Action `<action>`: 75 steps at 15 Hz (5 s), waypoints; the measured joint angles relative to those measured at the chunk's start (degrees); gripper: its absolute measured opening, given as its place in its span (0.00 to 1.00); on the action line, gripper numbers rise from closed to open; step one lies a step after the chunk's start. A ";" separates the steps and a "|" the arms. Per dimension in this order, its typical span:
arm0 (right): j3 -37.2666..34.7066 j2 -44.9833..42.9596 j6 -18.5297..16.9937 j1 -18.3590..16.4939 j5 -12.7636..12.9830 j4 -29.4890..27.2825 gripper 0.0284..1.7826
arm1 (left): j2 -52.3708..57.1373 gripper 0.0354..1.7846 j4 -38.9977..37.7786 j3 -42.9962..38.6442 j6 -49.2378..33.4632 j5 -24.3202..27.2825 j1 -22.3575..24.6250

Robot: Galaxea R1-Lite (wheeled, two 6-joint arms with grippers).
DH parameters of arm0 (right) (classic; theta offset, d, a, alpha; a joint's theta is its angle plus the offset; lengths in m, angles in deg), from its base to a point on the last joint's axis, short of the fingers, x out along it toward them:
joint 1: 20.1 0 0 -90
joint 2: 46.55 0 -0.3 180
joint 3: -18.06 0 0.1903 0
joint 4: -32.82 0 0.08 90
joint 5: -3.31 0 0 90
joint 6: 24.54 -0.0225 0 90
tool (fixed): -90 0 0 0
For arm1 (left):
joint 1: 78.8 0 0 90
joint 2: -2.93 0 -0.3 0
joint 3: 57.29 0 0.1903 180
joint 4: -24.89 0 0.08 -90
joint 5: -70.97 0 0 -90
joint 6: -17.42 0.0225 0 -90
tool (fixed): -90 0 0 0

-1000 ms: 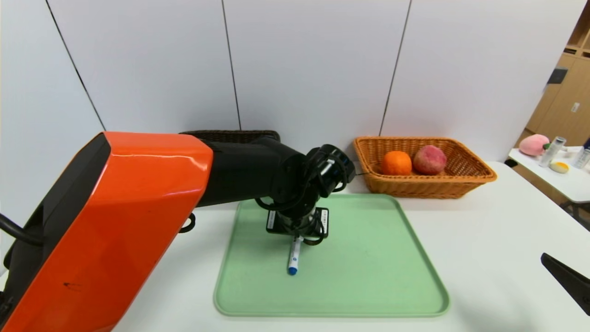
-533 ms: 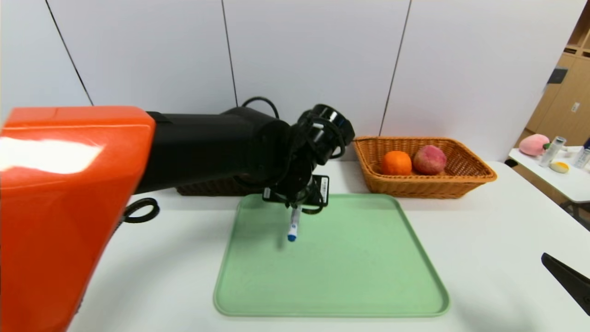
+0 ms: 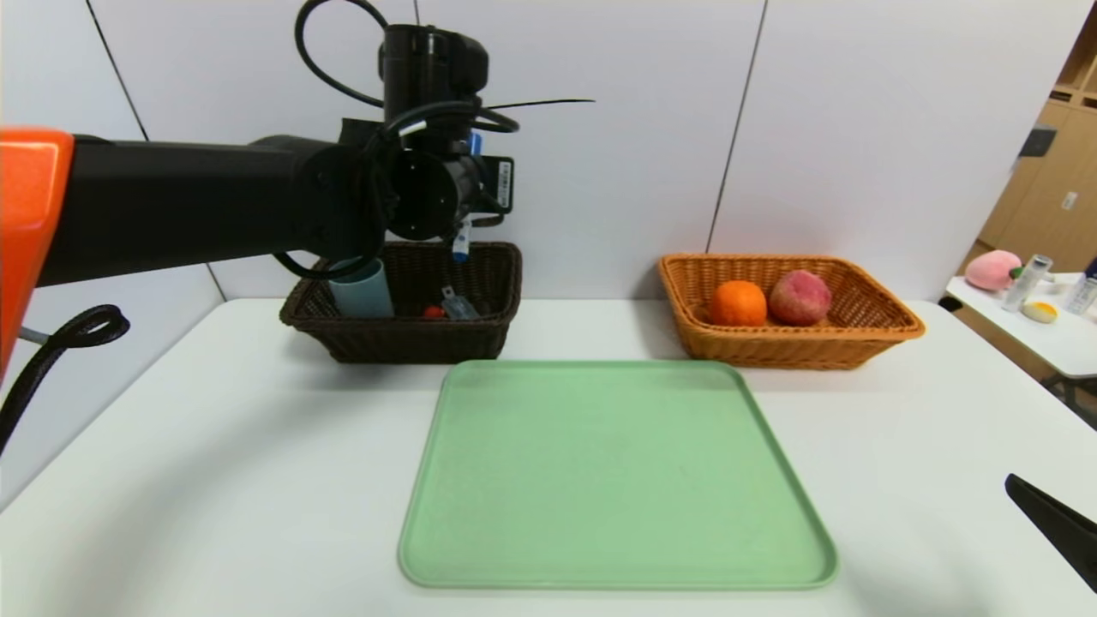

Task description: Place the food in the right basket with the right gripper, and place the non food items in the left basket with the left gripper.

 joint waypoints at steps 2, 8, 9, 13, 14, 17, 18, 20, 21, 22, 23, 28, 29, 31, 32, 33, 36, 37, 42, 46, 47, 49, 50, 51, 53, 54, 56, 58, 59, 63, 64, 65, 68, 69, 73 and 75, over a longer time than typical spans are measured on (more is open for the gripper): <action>-0.09 -0.38 0.21 0.00 -0.22 -0.15 0.95 | -0.33 0.07 -14.31 -6.66 6.84 0.33 4.28; -0.80 -1.35 0.21 0.00 -0.33 -0.32 0.95 | -5.34 0.07 -36.17 -19.63 13.21 6.36 11.20; -0.85 -1.54 0.22 0.00 -0.27 -0.30 0.95 | -6.53 0.07 -36.75 -19.85 13.13 6.38 11.61; -1.00 -1.84 0.22 0.00 -0.16 -0.32 0.95 | -10.86 0.07 -39.75 -20.04 13.52 6.29 12.69; -1.00 -1.84 0.22 0.00 -0.20 -0.30 0.96 | -11.43 0.07 -39.73 -20.04 13.52 6.21 12.85; -0.89 -1.71 0.22 0.00 -0.28 -0.30 0.96 | -12.31 0.07 -39.20 -20.48 13.39 6.17 12.76; -0.85 -1.65 0.24 0.00 -0.30 -0.28 0.96 | -12.42 0.16 -38.90 -20.65 13.30 6.12 12.90; -0.83 -1.57 0.22 0.00 -0.22 -0.30 0.96 | -12.56 0.33 -39.42 -20.82 13.04 6.10 12.90; -0.83 -1.57 0.22 0.00 -0.20 -0.32 0.96 | -12.59 0.41 -40.12 -20.82 13.04 6.23 12.91; -0.89 -1.60 0.22 0.00 -0.22 -0.37 0.96 | -12.62 0.48 -40.80 -20.80 13.07 6.36 13.09; -0.89 -1.60 0.22 0.00 -0.22 -0.37 0.96 | -12.62 0.53 -40.89 -20.78 13.13 6.36 13.29; -0.96 -1.66 0.22 0.00 -0.22 -0.30 0.96 | -10.23 0.74 -40.17 -20.46 13.30 6.78 13.40; -0.94 -1.71 0.22 0.00 -0.20 -0.30 0.96 | -8.81 0.76 -39.29 -20.46 13.39 6.80 13.40; -0.66 -1.82 0.22 0.00 -0.17 -0.12 0.96 | -4.93 0.80 -36.28 -20.70 13.35 6.92 13.48; -0.44 -1.85 0.22 0.00 -0.09 -0.06 0.96 | -2.39 0.82 -34.38 -20.91 13.28 6.90 14.07; -0.02 -1.95 0.22 0.00 0.05 -0.06 0.96 | 0.48 0.84 -32.20 -21.42 13.24 6.90 15.10; 3.12 -3.23 0.21 0.00 0.33 -2.02 0.96 | 12.11 0.87 -26.33 -27.60 13.10 8.61 19.54; 5.01 -4.27 0.22 0.00 0.30 -4.19 0.96 | 16.87 0.88 -24.95 -31.38 12.93 9.53 21.24; 12.81 -14.03 0.21 0.00 -0.66 -22.06 0.96 | 44.22 0.92 -18.09 -54.05 11.70 11.86 29.64; 14.34 -22.54 0.22 0.00 -0.99 -31.56 0.96 | 63.55 0.93 -15.19 -69.30 11.17 11.36 34.52; 14.71 -23.95 0.21 0.00 -1.18 -32.55 0.96 | 67.82 0.93 -14.95 -72.64 10.98 11.52 35.33; 16.10 -25.66 0.07 0.00 -1.32 -33.16 0.96 | 76.74 0.94 -13.82 -78.76 10.57 12.65 36.32; 16.73 -26.10 0.05 0.00 -1.40 -33.24 0.96 | 80.34 0.94 -12.21 -80.56 10.20 13.29 36.51; 17.23 -26.44 0.05 0.07 -1.60 -33.46 0.96 | 84.38 0.94 -9.37 -81.93 9.65 14.20 36.55; 18.27 -27.37 0.05 0.96 -2.06 -35.30 0.96 | 91.77 0.94 -2.33 -83.25 8.86 16.51 36.49; 19.07 -28.14 0.02 1.79 -2.15 -37.18 0.96 | 95.27 0.94 1.78 -83.62 8.50 17.37 36.29; 19.82 -30.54 -0.01 3.57 -2.23 -41.34 0.96 | 100.21 0.94 6.62 -84.25 7.38 17.77 35.44; 19.57 -33.13 -0.04 4.04 -2.32 -42.25 0.96 | 103.62 0.94 8.11 -84.80 7.12 17.79 34.43; 19.37 -34.32 -0.04 4.10 -2.29 -42.39 0.96 | 105.00 0.94 8.96 -84.98 7.09 17.81 33.79; 18.47 -39.23 0.16 4.04 -1.90 -42.95 0.96 | 111.45 0.94 13.02 -85.52 8.08 18.75 32.84; 18.10 -40.48 0.24 4.01 -1.51 -42.45 0.96 | 112.93 0.94 13.04 -85.89 8.53 19.04 32.83; 17.66 -41.27 0.68 4.01 -0.91 -41.73 0.96 | 113.91 0.94 11.97 -86.50 8.83 19.15 32.80; 14.36 -42.47 1.54 3.97 1.32 -39.44 0.96 | 115.42 0.94 5.02 -91.75 12.41 19.36 32.72; 12.40 -42.62 1.60 3.97 1.84 -37.51 0.96 | 115.59 0.94 1.78 -94.83 13.90 19.49 32.72; 2.40 -42.85 3.77 3.97 2.10 -29.27 0.96 | 115.79 0.94 -6.27 -103.23 18.03 24.48 32.70; -1.02 -42.85 4.85 4.01 2.21 -27.95 0.96 | 115.80 0.94 -4.36 -103.75 17.76 26.36 32.70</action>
